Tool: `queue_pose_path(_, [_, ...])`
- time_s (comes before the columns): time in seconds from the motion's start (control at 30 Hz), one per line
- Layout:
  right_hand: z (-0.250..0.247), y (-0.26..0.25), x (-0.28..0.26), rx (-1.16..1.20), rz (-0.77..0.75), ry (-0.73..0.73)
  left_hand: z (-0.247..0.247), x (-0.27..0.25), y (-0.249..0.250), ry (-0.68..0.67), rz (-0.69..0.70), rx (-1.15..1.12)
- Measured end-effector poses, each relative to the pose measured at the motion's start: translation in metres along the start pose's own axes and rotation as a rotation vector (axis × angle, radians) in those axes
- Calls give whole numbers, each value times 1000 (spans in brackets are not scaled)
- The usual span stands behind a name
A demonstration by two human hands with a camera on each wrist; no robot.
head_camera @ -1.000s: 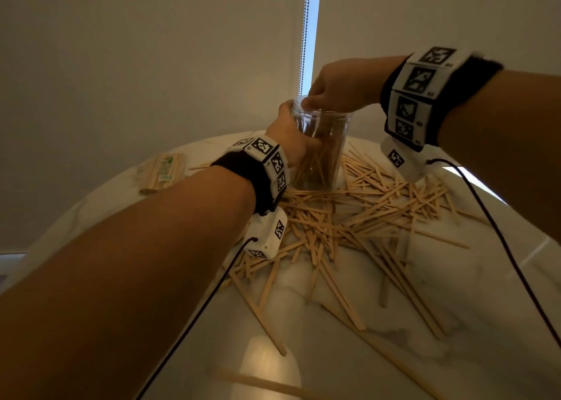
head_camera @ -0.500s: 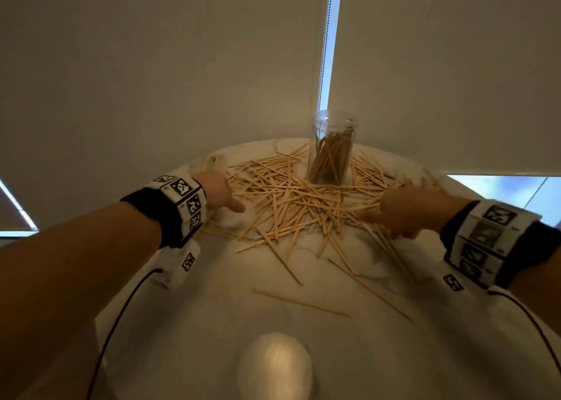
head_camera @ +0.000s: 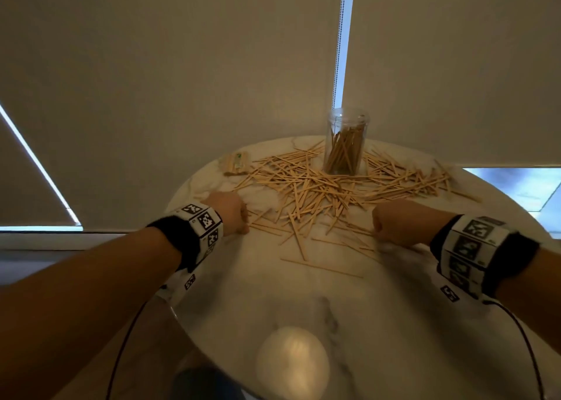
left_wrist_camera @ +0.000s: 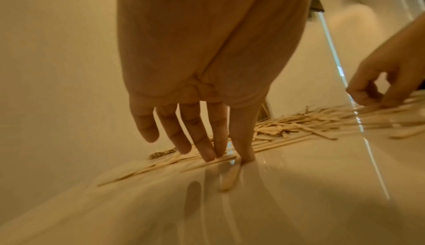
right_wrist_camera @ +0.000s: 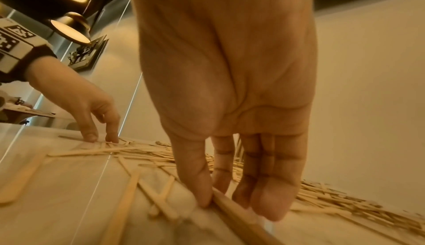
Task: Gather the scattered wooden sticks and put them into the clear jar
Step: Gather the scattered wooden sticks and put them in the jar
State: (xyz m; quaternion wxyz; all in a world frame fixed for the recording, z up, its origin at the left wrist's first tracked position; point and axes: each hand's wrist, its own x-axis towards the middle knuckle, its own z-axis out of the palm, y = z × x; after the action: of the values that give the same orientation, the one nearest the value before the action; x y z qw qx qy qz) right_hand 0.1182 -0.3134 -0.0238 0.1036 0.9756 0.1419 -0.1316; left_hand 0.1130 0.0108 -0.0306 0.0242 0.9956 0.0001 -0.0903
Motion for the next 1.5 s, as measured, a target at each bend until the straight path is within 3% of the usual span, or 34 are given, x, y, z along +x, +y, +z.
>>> queue_pose_path(0.3, [3,-6,-26,111,-31,-59,8,-8,19,79,37,-30])
queue_pose_path(0.53, [-1,-20,-28,169,-160,-39,18,-13,46,96,98,-31])
queue_pose_path(0.73, [-5,-27,-22,59,-126,-94,16,-24,64,89,194,26])
queue_pose_path(0.93, [-1,-23,-26,-48,-100,1,18,-32,72,16,247,77])
queue_pose_path(1.13, [3,-18,-29,-34,-74,-19,16,-39,98,-6,212,16])
queue_pose_path(1.27, [4,-19,-32,-11,-59,-30,24,-47,116,-35,190,93])
queue_pose_path(1.5, [3,-11,-35,93,15,-59,24,-45,114,49,348,58])
